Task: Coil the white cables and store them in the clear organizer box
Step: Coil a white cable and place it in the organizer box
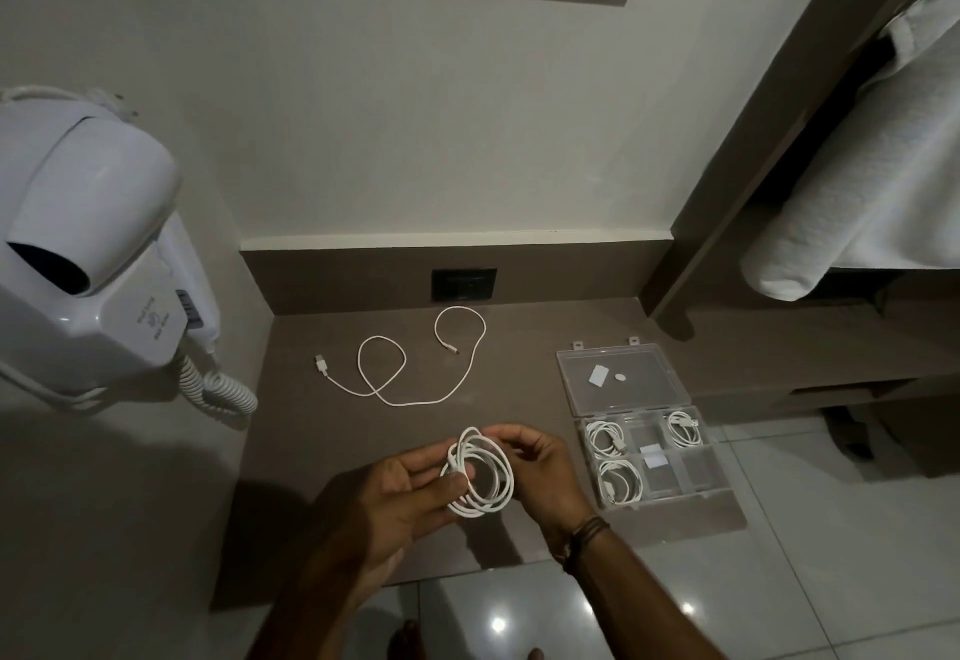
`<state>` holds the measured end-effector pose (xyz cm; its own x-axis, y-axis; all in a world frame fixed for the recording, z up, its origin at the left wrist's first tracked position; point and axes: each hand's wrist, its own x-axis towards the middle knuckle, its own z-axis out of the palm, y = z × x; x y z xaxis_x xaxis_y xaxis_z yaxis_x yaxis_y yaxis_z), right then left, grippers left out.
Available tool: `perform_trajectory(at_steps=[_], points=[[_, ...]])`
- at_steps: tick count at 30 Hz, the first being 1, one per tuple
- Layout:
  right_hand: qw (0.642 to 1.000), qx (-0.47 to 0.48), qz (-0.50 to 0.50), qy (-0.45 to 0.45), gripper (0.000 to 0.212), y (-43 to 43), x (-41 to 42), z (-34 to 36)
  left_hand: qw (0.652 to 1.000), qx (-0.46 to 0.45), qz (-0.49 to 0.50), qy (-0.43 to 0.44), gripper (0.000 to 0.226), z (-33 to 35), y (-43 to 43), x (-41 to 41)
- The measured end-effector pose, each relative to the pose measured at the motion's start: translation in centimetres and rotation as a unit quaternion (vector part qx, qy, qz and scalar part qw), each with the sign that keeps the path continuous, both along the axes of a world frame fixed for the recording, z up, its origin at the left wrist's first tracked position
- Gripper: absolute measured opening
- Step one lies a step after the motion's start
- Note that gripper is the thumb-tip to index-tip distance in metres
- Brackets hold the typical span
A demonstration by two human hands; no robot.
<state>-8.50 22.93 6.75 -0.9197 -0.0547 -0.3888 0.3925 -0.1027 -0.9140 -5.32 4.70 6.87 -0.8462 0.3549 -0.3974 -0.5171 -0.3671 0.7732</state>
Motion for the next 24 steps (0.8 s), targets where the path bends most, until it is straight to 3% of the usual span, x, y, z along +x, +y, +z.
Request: perform_trajectory(at_steps=[13,24], points=[[0.991,-0.113,-0.024,-0.071,0.028,-1.3,0.5,-0.8,0.999,-0.04,0.014,0.022,0.051,0.1,0.5,-0.2],[0.983,-0.132,-0.024,-0.124,0.037,-1.0,-0.2,-1.5,0.998,-0.054,0.035,0.011,0.045,0.1,-0.4,-0.8]])
